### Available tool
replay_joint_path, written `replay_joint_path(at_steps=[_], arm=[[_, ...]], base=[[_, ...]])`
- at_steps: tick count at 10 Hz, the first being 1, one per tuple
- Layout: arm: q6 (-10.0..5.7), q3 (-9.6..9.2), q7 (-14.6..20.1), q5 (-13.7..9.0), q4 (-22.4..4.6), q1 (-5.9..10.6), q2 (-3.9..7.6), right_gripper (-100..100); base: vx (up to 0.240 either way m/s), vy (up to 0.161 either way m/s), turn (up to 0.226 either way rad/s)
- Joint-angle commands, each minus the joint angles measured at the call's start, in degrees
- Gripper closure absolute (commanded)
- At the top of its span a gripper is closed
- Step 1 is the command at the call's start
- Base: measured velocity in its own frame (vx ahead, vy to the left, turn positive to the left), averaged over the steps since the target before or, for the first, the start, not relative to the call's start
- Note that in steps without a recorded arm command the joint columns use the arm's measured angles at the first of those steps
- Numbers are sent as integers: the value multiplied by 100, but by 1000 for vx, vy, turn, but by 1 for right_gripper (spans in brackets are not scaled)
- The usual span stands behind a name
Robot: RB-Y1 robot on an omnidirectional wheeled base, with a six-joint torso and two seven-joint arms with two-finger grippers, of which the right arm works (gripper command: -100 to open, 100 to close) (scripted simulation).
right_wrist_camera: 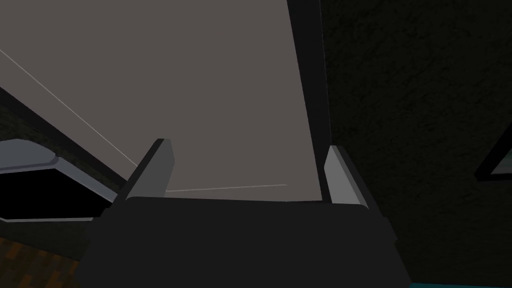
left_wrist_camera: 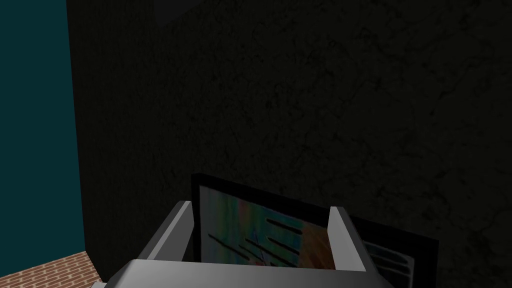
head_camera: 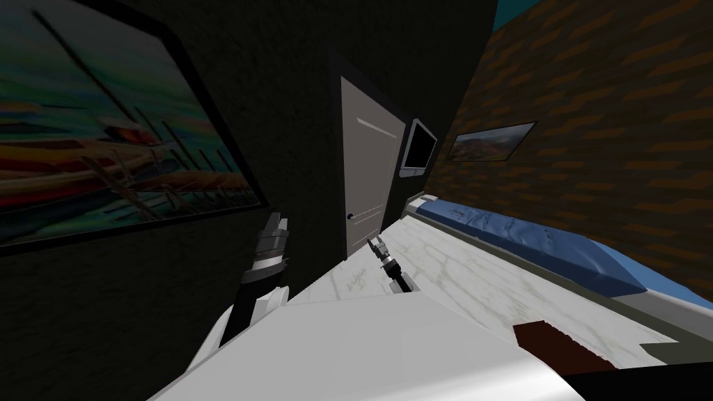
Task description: Pull the door open
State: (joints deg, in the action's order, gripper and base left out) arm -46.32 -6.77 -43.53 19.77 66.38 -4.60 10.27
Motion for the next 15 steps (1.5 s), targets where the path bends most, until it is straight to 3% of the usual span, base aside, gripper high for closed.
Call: replay_joint_path(at_steps=[1,6,7,15], arm=[[-98,-17,-159,47,-251,89,24,-100],[-296,-85,-570,189,-829,276,78,-100],[-370,-109,-721,242,-1043,345,98,-100],[-648,-204,-1295,440,-1852,605,168,-100]], base=[[95,9,-5],[100,18,-2],[140,21,0],[109,16,1]])
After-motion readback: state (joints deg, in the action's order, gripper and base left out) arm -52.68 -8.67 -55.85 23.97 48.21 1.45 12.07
